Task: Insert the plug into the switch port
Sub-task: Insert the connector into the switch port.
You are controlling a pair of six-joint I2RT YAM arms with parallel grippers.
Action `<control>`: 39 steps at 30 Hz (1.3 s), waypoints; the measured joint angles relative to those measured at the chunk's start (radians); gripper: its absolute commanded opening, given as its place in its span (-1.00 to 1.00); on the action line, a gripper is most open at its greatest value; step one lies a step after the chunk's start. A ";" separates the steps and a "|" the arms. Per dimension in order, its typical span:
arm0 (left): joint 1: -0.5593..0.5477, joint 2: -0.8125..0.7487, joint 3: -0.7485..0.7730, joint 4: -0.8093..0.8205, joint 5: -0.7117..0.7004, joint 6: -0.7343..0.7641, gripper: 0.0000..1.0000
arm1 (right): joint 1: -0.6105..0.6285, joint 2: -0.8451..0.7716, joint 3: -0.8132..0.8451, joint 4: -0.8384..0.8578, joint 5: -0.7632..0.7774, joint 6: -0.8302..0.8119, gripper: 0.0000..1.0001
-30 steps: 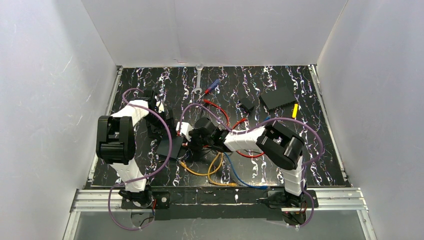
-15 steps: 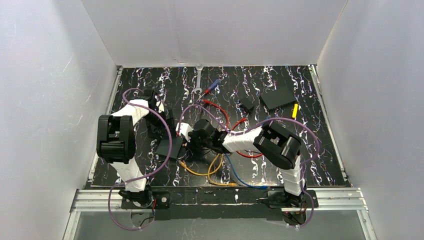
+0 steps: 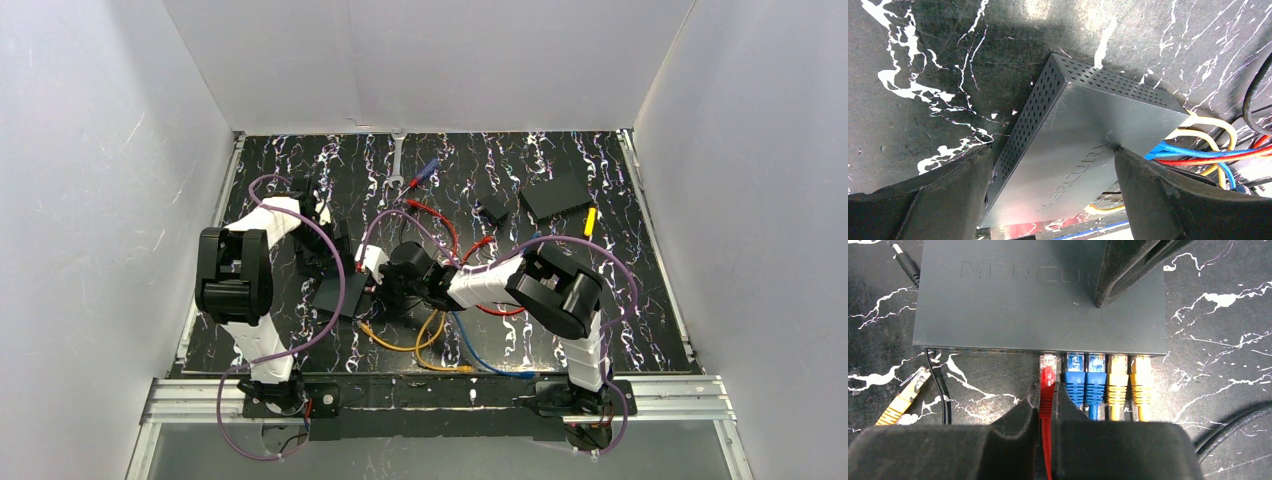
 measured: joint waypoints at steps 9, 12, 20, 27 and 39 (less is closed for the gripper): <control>-0.005 0.002 0.003 -0.011 -0.015 0.003 0.78 | 0.000 -0.011 -0.020 0.038 0.008 0.017 -0.97; -0.008 0.003 0.005 -0.017 -0.016 0.004 0.78 | 0.001 -0.014 -0.026 0.045 0.013 0.022 -0.97; -0.012 0.006 0.006 -0.022 -0.017 0.007 0.78 | 0.002 -0.014 -0.027 0.049 0.026 0.039 -0.97; -0.018 0.012 0.012 -0.030 -0.015 0.010 0.78 | 0.006 -0.014 -0.030 0.056 0.040 0.056 -0.97; -0.023 0.015 0.015 -0.037 -0.013 0.017 0.78 | 0.010 -0.014 -0.041 0.076 0.063 0.071 -0.97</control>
